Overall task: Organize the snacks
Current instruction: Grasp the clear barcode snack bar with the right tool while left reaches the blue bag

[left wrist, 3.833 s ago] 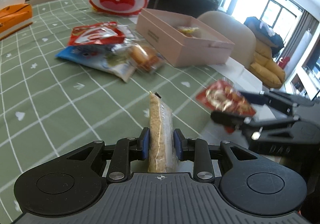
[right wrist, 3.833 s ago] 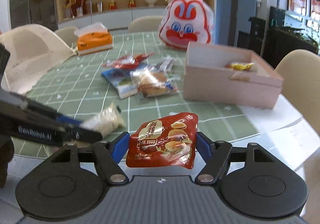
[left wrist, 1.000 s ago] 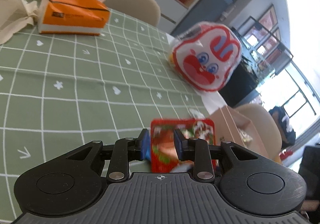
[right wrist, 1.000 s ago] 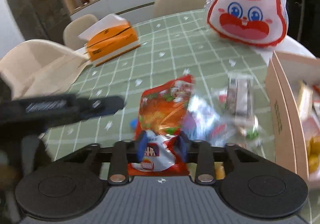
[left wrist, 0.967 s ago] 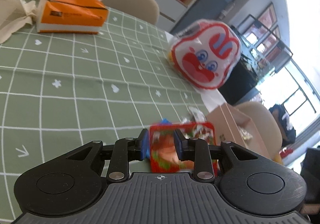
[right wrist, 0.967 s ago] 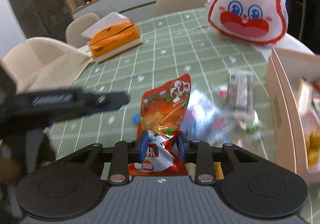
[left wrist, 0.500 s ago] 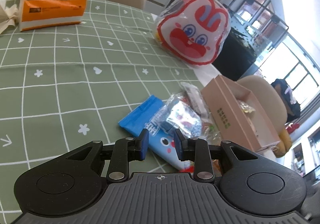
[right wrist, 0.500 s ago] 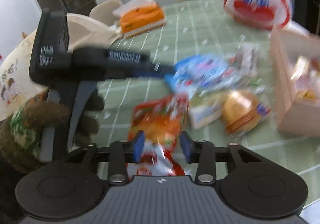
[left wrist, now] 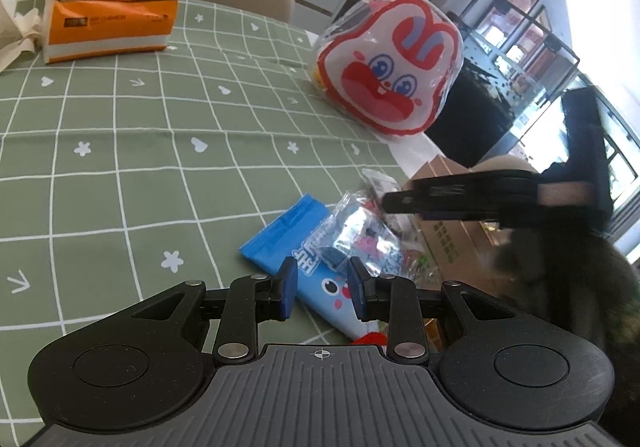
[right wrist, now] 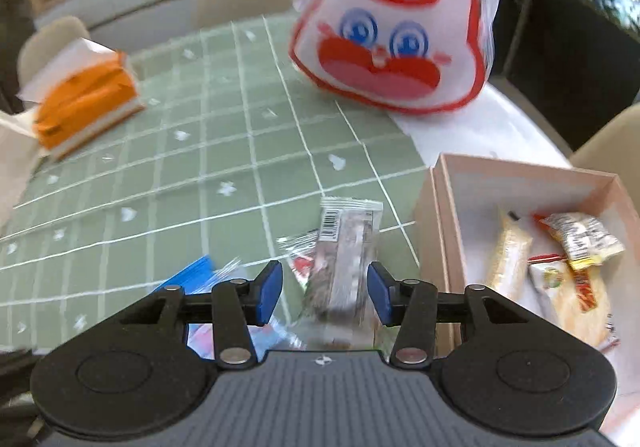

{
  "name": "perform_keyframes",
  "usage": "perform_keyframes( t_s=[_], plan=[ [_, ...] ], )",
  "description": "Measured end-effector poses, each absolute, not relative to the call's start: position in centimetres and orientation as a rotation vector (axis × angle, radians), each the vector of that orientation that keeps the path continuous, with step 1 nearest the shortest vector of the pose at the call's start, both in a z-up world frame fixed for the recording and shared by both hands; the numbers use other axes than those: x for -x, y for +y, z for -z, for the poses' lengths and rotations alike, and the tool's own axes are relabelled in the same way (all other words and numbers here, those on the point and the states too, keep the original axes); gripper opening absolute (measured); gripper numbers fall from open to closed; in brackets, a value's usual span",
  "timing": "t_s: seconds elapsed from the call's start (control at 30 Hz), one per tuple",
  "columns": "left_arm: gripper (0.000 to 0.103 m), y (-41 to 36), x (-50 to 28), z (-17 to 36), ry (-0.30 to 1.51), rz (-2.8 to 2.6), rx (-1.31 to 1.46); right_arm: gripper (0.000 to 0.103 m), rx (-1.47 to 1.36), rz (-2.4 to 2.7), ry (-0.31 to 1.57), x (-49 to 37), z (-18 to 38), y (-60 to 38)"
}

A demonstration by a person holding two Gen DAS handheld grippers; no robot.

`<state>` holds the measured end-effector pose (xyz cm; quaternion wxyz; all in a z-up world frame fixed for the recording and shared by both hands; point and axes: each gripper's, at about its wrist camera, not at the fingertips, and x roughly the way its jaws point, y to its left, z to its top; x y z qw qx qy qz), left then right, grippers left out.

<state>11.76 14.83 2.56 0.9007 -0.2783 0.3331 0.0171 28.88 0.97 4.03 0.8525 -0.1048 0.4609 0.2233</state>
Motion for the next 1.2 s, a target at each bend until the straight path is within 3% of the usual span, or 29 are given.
perform_keyframes(
  t_s=[0.23, 0.43, 0.47, 0.5, 0.53, 0.83, 0.93, 1.1, 1.2],
  plan=[
    [0.031, 15.0, -12.0, -2.0, 0.71, -0.038, 0.589, 0.045, 0.289, -0.413, 0.985, -29.7, -2.2, 2.5],
    [0.031, 14.7, -12.0, -2.0, 0.714, -0.031, 0.583, 0.032, 0.293, -0.552, 0.97, -26.0, -3.8, 0.4],
    [0.031, 14.7, -12.0, -2.0, 0.714, -0.03, 0.582, 0.027, 0.277, -0.576, 0.962, -25.2, -4.3, -0.1],
    [0.031, 14.6, -12.0, -2.0, 0.714, -0.028, 0.58, 0.013, 0.25, -0.608, 0.957, -24.5, -4.7, -0.9],
    [0.031, 14.5, -12.0, -2.0, 0.714, -0.026, 0.578, 0.011, 0.221, -0.64, 0.96, -23.7, -5.0, -1.7],
    [0.032, 12.1, -12.0, -2.3, 0.729, 0.044, 0.525, 0.011, 0.216, -0.648, 0.902, -18.6, -5.6, -7.5],
    [0.032, 11.8, -11.9, -2.3, 0.723, 0.029, 0.524, 0.02, 0.198, -0.613, 0.876, -19.6, -5.7, -7.3],
    [0.032, 13.5, -11.5, -2.5, 0.699, -0.022, 0.563, 0.044, 0.242, -0.582, 0.874, -22.5, -5.5, -3.6],
    [0.032, 14.1, -11.5, -2.8, 0.693, -0.022, 0.579, 0.045, 0.259, -0.53, 0.919, -25.3, -4.4, -1.4]
  ],
)
